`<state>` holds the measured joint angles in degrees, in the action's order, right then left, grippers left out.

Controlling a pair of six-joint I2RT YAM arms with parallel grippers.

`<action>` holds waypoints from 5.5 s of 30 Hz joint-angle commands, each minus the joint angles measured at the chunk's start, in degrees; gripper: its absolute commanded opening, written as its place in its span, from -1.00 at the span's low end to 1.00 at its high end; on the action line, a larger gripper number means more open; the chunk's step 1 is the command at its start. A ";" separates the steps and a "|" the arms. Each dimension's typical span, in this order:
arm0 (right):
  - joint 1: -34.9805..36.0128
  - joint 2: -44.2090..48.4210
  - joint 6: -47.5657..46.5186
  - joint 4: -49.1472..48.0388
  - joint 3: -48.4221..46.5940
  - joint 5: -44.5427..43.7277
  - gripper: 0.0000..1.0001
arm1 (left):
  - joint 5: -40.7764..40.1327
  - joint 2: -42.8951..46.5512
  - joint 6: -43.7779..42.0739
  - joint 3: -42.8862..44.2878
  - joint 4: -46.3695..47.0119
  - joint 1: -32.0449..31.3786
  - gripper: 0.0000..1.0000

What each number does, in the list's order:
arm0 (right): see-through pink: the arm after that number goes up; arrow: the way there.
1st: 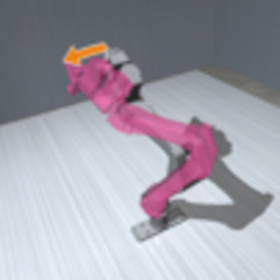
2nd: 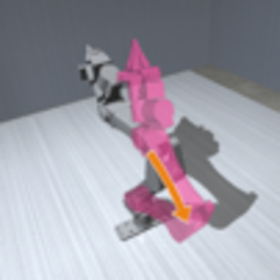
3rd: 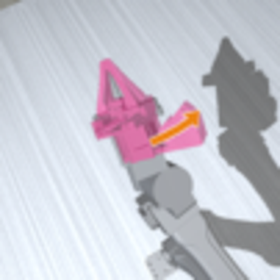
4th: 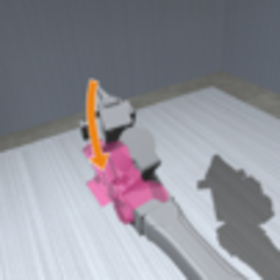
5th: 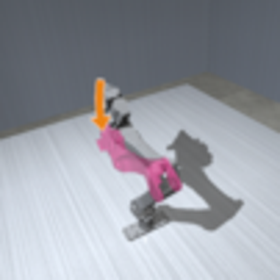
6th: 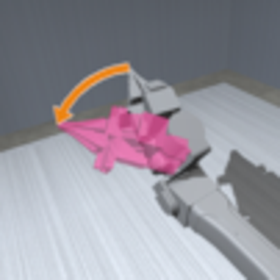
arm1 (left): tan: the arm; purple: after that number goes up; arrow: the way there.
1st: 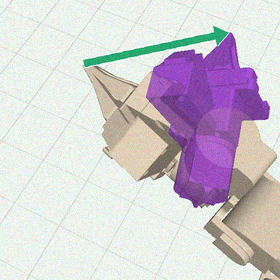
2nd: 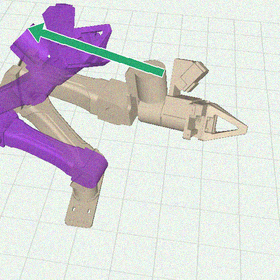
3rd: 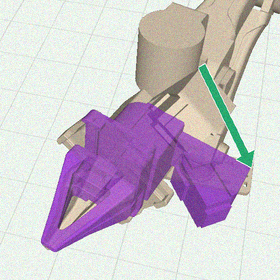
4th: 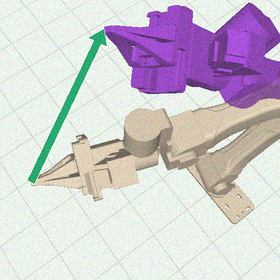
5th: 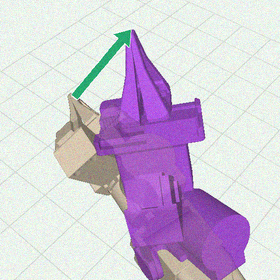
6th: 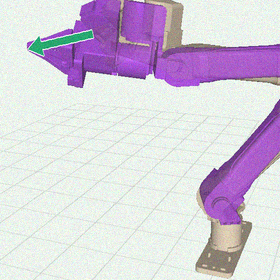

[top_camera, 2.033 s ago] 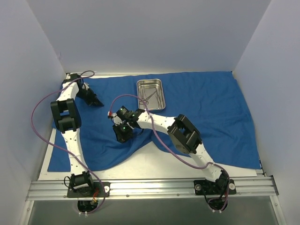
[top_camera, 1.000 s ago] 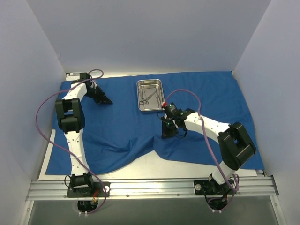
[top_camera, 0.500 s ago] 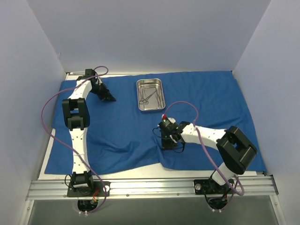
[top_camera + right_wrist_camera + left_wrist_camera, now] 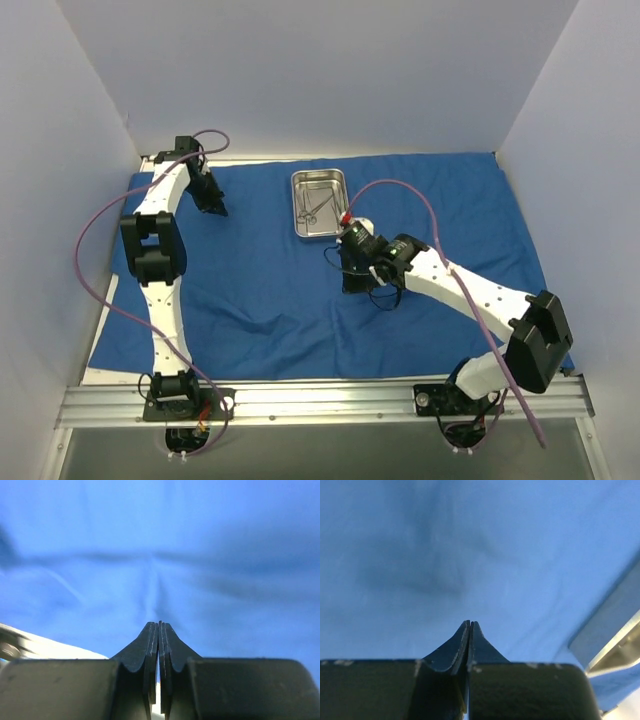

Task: Open and lay out the surgical kit
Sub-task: Smooth out the surgical kit at the center of the board.

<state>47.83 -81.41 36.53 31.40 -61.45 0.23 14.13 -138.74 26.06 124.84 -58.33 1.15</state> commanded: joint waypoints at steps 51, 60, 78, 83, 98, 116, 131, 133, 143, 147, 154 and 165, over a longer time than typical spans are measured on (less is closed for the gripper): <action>-39.57 -43.32 -12.97 -5.74 -29.60 17.00 -1.00 | -1.69 -4.02 5.32 17.16 10.69 6.59 -0.95; -39.31 -37.08 -17.28 -1.34 -29.52 14.98 -1.00 | -10.69 1.71 -3.73 9.56 -8.90 5.27 -0.95; -35.18 -29.68 -17.38 -3.88 -16.00 11.90 -1.00 | -16.24 -0.83 -6.37 -4.17 -6.63 2.90 -0.95; -35.00 -33.55 -15.97 -8.80 -13.08 10.67 -1.00 | -15.36 -5.56 -7.08 1.45 -6.89 2.98 -0.95; -35.09 -46.21 -11.22 -6.53 -24.68 14.98 -1.00 | -9.21 -23.24 -7.52 33.28 -12.52 6.06 -0.91; -38.43 -42.79 -12.63 -6.70 -14.33 12.52 -1.00 | -8.50 -11.47 -8.04 5.95 -7.24 8.61 -0.91; -49.32 -43.50 -17.02 -1.42 -17.57 2.05 -1.00 | -7.45 -7.52 -8.13 7.01 -5.13 5.79 -0.82; -48.80 -41.73 -17.72 -2.48 -15.46 2.32 -1.00 | -7.54 -7.08 -8.40 6.30 -5.22 5.97 -0.83; -43.11 -28.74 -20.97 -0.38 -17.11 2.23 -1.00 | -12.10 1.61 -7.52 5.42 -5.22 6.06 -0.58; -34.51 -21.44 -25.36 -1.15 -18.53 10.82 -1.00 | -12.46 10.13 -7.61 -2.64 2.56 6.15 -0.30; -15.42 -23.09 -27.03 -9.15 -20.37 26.63 -1.00 | -11.06 22.70 -7.52 -19.35 10.69 6.06 -0.17; -0.91 -39.87 -27.22 -12.85 -38.74 34.31 -1.00 | -7.90 31.85 -3.48 -30.07 8.23 7.72 -0.29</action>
<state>45.69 -119.35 7.86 20.29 -96.64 31.00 4.67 -112.38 21.04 97.43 -50.74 7.57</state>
